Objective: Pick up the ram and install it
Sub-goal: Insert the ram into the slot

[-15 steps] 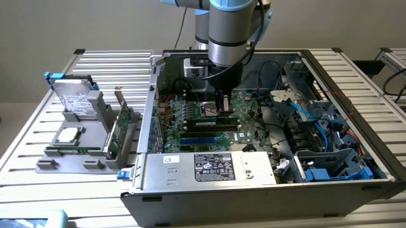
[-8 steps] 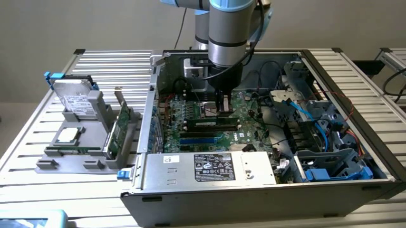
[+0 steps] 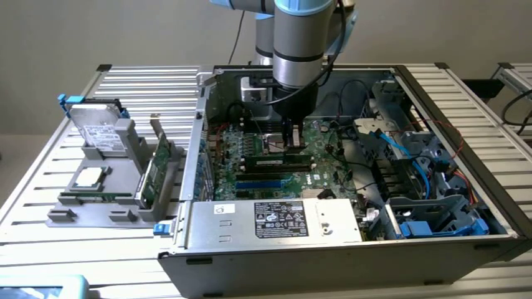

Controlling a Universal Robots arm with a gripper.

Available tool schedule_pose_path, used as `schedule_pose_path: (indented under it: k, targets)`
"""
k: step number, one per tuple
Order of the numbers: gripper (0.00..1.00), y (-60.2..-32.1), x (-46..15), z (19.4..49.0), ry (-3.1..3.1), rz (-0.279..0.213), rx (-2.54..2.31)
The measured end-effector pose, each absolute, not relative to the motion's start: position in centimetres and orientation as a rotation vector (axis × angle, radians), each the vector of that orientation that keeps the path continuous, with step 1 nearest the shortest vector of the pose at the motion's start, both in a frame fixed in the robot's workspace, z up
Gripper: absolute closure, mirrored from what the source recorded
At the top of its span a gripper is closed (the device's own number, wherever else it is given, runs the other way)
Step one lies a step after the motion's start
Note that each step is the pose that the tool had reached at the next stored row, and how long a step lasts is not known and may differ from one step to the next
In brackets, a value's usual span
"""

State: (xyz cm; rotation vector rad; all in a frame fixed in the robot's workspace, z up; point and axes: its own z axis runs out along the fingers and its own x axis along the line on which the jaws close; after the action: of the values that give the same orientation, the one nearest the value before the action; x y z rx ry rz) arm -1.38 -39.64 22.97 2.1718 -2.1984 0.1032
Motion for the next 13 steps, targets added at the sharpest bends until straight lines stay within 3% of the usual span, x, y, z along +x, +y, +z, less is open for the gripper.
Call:
schedule_pose_path:
  k: [13]
  targets:
    - [0.88,-39.89,-1.30,23.10,-2.197,0.101,2.171]
